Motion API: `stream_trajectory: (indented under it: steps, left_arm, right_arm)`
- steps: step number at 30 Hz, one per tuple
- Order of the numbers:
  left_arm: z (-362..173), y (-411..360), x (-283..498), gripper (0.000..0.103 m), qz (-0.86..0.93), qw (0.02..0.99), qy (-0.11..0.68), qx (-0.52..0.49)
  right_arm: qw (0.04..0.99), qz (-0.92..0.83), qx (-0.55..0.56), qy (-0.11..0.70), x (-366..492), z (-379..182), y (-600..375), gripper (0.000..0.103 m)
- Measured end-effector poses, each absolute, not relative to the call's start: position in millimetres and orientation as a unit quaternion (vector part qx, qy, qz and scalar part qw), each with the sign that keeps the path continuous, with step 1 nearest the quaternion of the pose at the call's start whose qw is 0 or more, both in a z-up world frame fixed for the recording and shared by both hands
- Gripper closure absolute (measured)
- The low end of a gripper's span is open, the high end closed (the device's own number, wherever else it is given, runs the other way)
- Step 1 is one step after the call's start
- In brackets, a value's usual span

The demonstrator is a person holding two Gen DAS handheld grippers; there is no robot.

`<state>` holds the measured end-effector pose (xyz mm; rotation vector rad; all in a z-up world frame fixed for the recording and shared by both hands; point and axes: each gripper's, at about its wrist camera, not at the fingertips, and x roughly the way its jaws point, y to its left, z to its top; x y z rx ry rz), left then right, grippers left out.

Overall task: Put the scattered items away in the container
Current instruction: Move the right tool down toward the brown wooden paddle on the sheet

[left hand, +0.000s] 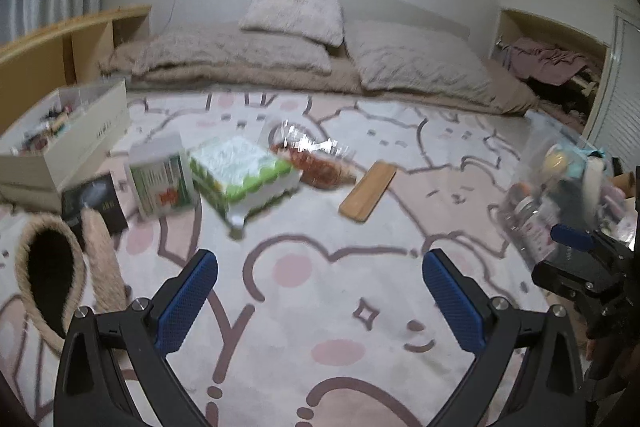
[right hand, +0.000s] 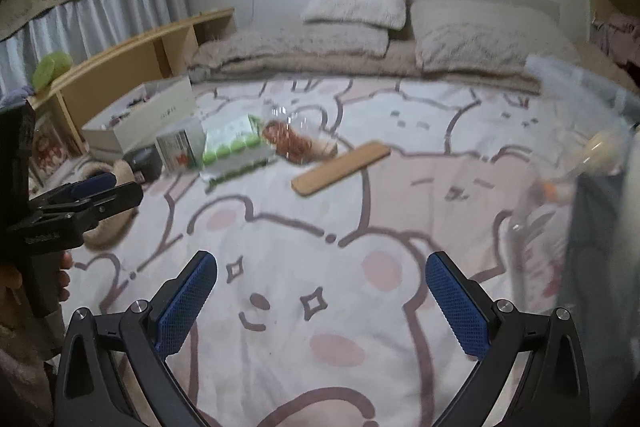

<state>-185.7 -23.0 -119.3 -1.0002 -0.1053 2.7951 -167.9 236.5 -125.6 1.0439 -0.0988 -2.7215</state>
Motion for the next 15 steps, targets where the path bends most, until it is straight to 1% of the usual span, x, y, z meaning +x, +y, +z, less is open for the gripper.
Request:
stream_trajectory:
  steps: [10,15]
  left_arm:
    - [-173,-38,-219,0.000,0.925,0.032,-0.071,-0.372]
    - [-186,-47,-228,0.000,0.921,0.019,-0.085,-0.379]
  right_arm:
    - [0.118,-0.904,0.409,-0.042,-207,-180,218,0.000]
    - [0.121,-0.895,0.426,-0.050,-234,-193,211,0.000]
